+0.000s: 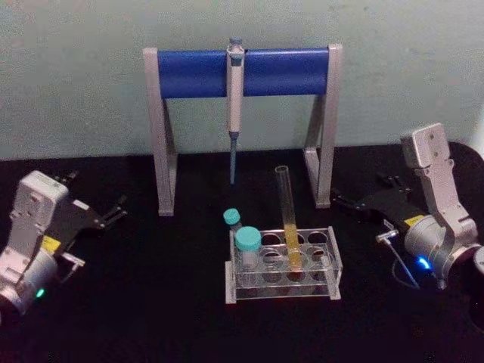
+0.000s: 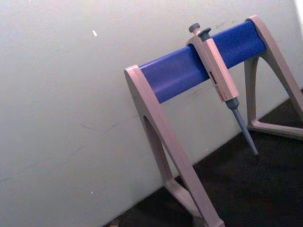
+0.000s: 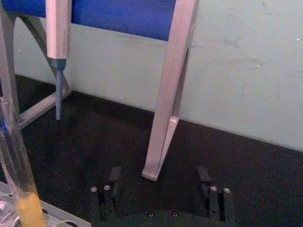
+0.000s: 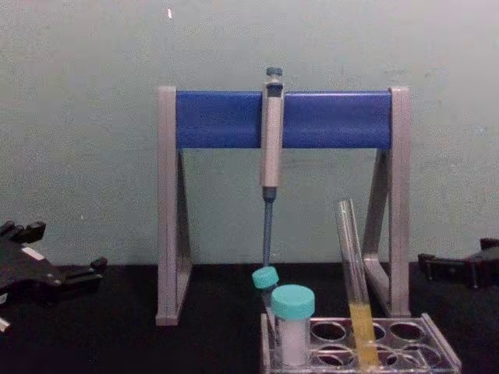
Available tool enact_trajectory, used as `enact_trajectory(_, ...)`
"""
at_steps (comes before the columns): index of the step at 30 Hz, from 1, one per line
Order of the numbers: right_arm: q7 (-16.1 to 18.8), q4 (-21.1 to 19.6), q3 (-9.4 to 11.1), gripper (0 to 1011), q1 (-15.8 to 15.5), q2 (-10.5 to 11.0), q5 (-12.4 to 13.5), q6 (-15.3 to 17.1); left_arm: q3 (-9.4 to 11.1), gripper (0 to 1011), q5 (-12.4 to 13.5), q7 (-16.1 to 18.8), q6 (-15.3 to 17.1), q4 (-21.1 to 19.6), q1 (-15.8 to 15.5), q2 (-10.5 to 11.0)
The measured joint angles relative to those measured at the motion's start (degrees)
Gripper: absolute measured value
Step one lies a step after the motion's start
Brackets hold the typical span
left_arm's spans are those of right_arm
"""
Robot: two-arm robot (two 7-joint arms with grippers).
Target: Pick up the test tube from the test tube rack, shake it, then place it back into the test tube rack.
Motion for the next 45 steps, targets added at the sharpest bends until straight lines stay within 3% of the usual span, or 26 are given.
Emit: enact_trajectory(45, -0.1, -0.2, -0.1, 1000, -0.1, 0.2, 0.1, -0.2, 0.0, 1001, 0.0, 0.0, 0.0, 0.0, 0.0, 0.0)
